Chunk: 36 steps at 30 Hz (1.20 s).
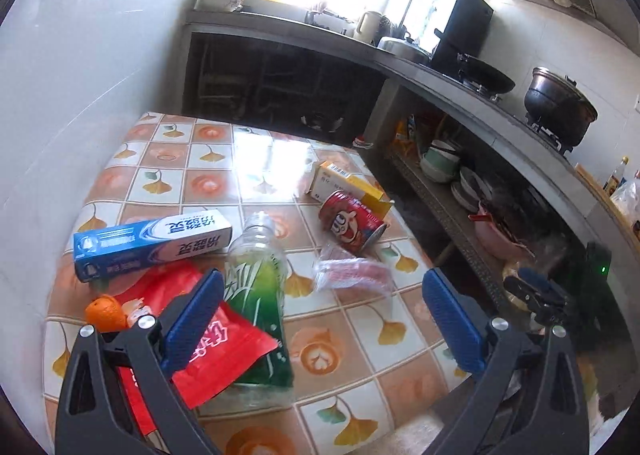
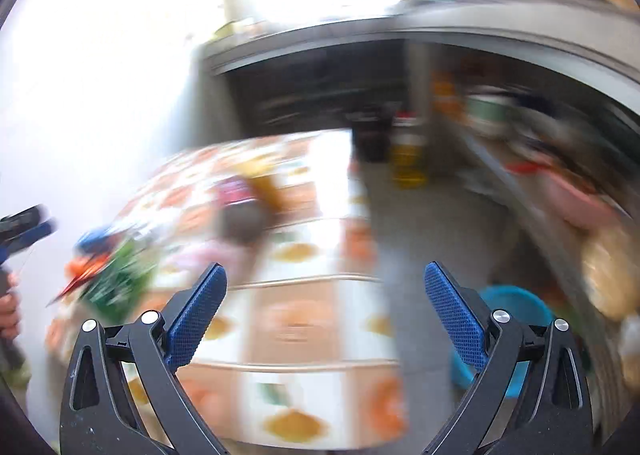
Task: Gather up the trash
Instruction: 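Move both tools back over the table, then lower the left gripper onto the clear printed plastic bag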
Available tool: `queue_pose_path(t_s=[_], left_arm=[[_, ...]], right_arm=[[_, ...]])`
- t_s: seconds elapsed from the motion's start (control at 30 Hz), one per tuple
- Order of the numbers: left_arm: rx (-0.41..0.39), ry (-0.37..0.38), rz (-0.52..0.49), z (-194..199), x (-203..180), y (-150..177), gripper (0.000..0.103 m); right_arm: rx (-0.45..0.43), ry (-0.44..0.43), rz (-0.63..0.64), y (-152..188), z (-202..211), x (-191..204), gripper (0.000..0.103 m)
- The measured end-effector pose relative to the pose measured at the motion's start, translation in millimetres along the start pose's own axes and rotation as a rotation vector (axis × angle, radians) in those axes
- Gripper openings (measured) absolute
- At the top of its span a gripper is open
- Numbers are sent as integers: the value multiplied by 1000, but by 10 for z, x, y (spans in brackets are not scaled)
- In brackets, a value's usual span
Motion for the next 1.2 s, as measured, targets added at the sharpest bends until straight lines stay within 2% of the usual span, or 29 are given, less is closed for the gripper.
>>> queue_pose_path(t_s=[0.1, 0.13, 0.23, 0.33, 0.4, 0.53, 0.63, 0.83, 0.97, 1.2], left_arm=[[28, -5, -40, -3, 37, 196, 97], [35, -6, -52, -5, 37, 264, 97], [38, 8, -97, -3, -33, 438, 97], [20, 33, -145, 9, -132, 563, 97], [15, 41, -164, -9, -189, 615, 97], [26, 70, -178, -41, -221, 765, 97], [36, 96, -179, -63, -254, 833, 97], [39, 160, -181, -119, -365, 906, 97], [41, 173, -166, -177, -374, 898, 97], [63, 199, -135, -264, -438, 951, 97]], right_arm=[[21, -137, 187, -22, -211, 554, 95], [45, -164, 213, -36, -314, 654, 95], [144, -280, 205, -105, -683, 836, 95], [234, -341, 169, -153, -1036, 938, 87], [285, -359, 157, -138, -1202, 1034, 85], [375, -376, 147, -46, -1437, 1160, 69], [427, -400, 145, 56, -1444, 1216, 52], [492, -430, 180, 304, -1240, 1342, 34], [526, -458, 166, 463, -1078, 1363, 31], [563, -453, 4, 670, -750, 1115, 31]])
Point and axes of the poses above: each gripper's, at about its wrist camera, not at the fingertips, and z roughly against the way its jaws point, x to its left, y to its underside, the point moved 5 cm from there along -z, roughly the way its jaws point, and after that the axes turned 10 degrees about y, right-handed, at the moved point
